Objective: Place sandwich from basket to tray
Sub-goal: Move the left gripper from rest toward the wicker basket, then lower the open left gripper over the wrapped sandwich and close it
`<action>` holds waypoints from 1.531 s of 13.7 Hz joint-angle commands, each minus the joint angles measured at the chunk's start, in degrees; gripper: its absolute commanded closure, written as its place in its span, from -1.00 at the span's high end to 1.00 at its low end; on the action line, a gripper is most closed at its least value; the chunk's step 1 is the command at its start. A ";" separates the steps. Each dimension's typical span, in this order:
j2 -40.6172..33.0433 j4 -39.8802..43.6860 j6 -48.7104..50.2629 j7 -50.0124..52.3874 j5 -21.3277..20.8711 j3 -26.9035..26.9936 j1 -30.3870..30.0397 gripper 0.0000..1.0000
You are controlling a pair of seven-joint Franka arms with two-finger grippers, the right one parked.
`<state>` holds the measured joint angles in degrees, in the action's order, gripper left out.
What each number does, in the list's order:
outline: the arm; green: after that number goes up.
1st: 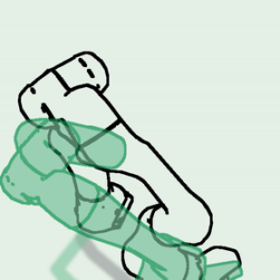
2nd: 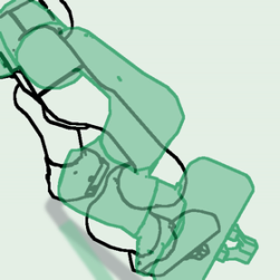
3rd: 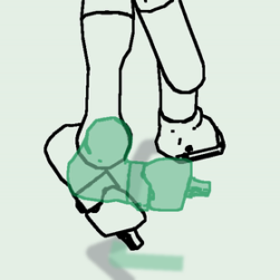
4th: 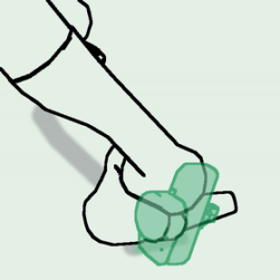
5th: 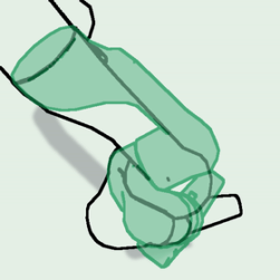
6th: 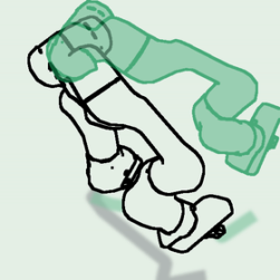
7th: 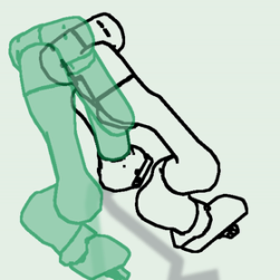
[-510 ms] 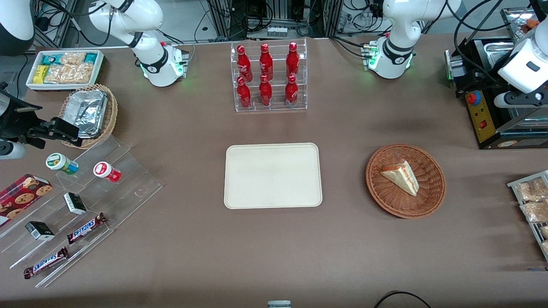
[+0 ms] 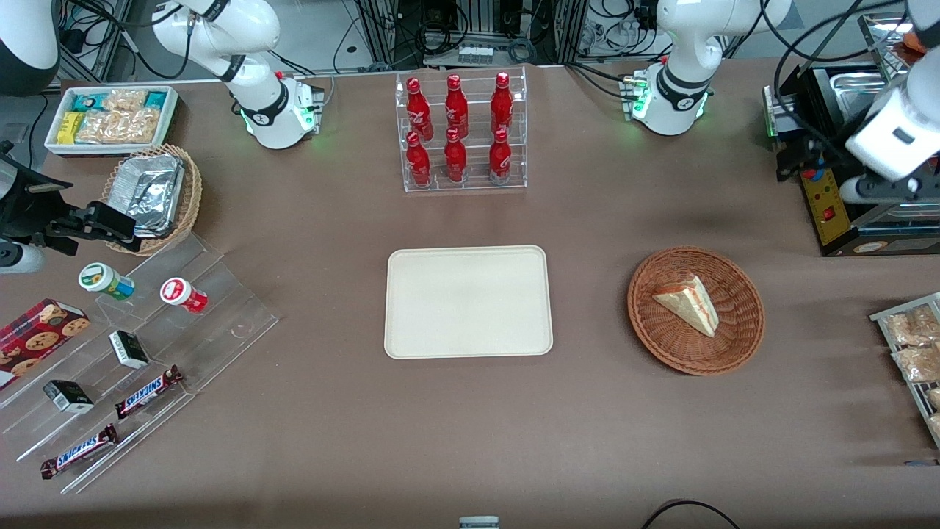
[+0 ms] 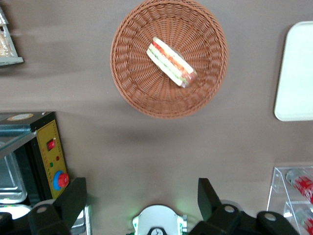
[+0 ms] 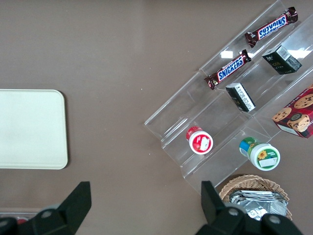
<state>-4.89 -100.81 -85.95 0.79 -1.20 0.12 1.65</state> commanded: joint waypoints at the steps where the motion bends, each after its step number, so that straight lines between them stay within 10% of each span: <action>1: 4.09 -1.92 -5.43 3.42 -0.11 0.40 -0.16 0.99; 12: 11.22 -26.36 -47.88 50.25 -0.11 -2.06 1.33 1.00; 21: 17.37 -29.09 -57.82 57.22 -0.11 -4.69 1.42 0.99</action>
<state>11.98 -128.45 -140.89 56.39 -1.22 -4.71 2.75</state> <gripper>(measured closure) 0.000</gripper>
